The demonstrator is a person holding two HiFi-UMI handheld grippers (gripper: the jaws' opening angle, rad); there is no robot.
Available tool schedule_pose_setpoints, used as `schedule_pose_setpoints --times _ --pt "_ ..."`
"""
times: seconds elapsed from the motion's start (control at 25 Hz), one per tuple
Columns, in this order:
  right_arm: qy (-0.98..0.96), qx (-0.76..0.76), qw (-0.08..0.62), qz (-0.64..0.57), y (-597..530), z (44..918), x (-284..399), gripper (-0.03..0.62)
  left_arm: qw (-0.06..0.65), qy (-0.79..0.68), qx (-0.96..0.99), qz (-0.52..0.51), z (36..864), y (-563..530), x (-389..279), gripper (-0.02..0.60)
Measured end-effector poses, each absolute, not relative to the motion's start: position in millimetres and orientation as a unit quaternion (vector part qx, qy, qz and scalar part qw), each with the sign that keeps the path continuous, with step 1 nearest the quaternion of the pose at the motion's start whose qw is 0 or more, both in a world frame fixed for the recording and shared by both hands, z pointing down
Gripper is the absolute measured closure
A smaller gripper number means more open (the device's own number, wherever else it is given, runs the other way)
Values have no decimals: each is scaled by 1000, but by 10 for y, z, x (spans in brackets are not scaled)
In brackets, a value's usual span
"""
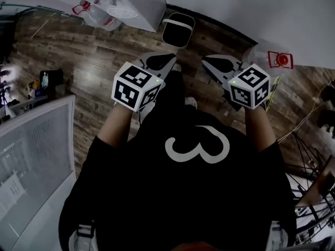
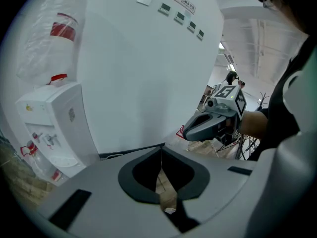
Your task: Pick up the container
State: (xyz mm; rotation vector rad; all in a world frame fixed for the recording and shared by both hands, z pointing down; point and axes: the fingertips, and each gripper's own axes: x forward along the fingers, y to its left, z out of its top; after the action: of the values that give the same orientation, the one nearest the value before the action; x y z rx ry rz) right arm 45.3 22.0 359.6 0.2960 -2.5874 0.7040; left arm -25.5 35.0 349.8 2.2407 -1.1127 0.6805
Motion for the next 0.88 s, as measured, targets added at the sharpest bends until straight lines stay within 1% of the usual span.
schedule_pose_setpoints --times 0.28,0.48,0.68,0.88 --pt "-923 123 236 277 -359 3957 162 568 245 -366 841 315 3903 -326 -540 565" --pt "-919 125 269 260 -742 4285 -50 568 221 -329 845 358 4284 -680 -757 563" --pt "-909 127 285 277 -957 4657 -306 566 199 -302 847 389 4713 -933 -1009 561" --pt "-900 119 349 232 -1071 5095 -404 566 171 -287 843 421 5128 -1173 -1182 561"
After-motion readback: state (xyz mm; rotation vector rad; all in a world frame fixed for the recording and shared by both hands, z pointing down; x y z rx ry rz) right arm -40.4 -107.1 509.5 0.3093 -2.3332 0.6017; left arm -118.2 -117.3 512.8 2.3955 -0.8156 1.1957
